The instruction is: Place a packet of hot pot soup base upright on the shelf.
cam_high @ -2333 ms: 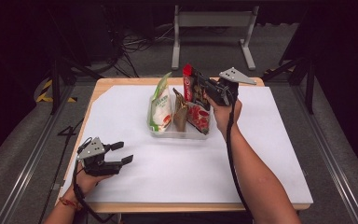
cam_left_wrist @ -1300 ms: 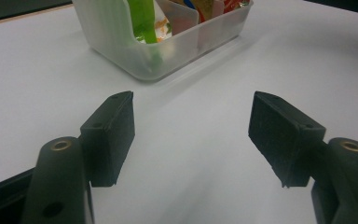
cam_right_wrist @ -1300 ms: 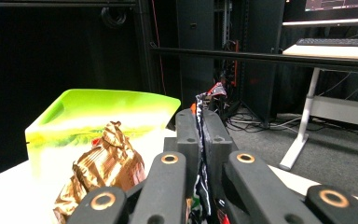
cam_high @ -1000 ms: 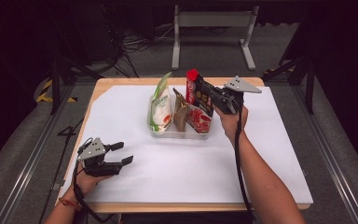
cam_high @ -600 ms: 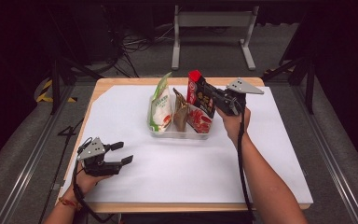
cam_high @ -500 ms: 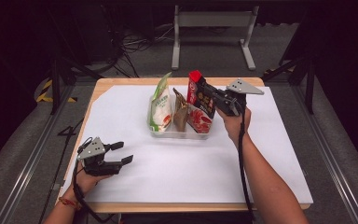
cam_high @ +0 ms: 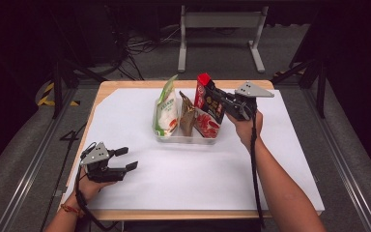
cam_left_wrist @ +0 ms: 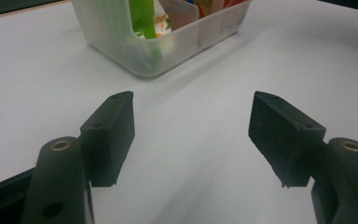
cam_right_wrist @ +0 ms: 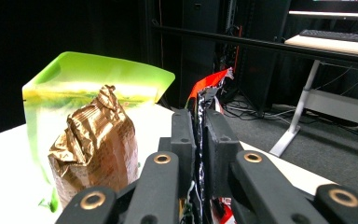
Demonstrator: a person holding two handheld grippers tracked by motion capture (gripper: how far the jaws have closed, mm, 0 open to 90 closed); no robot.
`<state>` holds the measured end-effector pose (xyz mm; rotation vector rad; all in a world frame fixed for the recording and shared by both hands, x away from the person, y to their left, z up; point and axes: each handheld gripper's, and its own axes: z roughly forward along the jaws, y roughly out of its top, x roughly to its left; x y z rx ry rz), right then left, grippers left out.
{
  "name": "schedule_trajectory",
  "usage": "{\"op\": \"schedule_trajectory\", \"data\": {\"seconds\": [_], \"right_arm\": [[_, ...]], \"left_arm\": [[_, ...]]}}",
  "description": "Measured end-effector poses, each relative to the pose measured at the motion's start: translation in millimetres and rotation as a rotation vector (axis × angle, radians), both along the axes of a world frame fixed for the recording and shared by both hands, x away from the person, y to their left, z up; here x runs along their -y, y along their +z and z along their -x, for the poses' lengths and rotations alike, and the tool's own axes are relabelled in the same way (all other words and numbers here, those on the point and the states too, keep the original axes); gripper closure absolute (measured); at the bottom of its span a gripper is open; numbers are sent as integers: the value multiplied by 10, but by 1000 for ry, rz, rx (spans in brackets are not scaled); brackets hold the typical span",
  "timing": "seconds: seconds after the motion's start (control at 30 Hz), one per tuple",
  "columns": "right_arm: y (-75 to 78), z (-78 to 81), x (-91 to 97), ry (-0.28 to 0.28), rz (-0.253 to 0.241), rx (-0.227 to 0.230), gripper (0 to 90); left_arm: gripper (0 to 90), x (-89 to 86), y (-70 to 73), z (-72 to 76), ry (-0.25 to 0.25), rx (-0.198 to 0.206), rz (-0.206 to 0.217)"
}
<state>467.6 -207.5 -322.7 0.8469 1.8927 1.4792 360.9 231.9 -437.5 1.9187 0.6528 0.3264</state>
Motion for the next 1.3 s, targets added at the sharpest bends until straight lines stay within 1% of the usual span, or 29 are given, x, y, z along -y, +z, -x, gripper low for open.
{"op": "schedule_trajectory", "data": {"seconds": [0.13, 0.2, 0.23, 0.33, 0.37, 0.47, 0.5, 0.63, 0.77, 0.8, 0.83, 0.9, 1.07, 1.13, 1.23, 1.3], "right_arm": [[10, 13, 16, 11, 27, -2, 818], [8, 15, 24, 13, 28, -4, 814], [15, 20, 41, 13, 42, -5, 803], [19, 25, 49, 25, 49, -9, 787], [21, 28, 51, 26, 53, -8, 781], [25, 34, 57, 30, 60, -10, 770], [30, 44, 65, 32, 69, -14, 755], [35, 71, 75, 43, 72, -24, 731], [44, 91, 83, 44, 88, -32, 674], [43, 100, 87, 42, 91, -32, 659], [43, 100, 87, 42, 91, -32, 659], [45, 124, 104, 50, 92, -41, 654], [72, 147, 108, 58, 119, -46, 621], [81, 158, 121, 58, 129, -49, 602], [84, 164, 138, 58, 129, -55, 584], [89, 178, 153, 58, 136, -60, 553]], "left_arm": [[320, 7, -1, 9, -3, -2, -9], [320, 10, -2, 8, -3, -2, -8], [320, 12, -3, 5, -1, -3, -5], [320, 14, -1, -5, -3, 0, -3], [319, 14, -5, -7, 0, -11, -1], [319, 15, -9, -8, 2, -9, -5], [316, 16, -7, -7, 5, -6, -6], [298, 23, 0, -10, 10, 5, -21], [272, 45, 6, 9, 18, 19, -38], [263, 53, 5, 15, 27, 22, -44], [240, 53, 5, 15, 27, 22, -44], [234, 53, 3, 22, 33, 22, -44], [229, 47, 0, 15, 36, 22, -46], [223, 43, -2, 9, 39, 26, -43], [211, 36, -1, 4, 51, 38, -47], [209, 32, -1, 3, 60, 42, -43]]}}
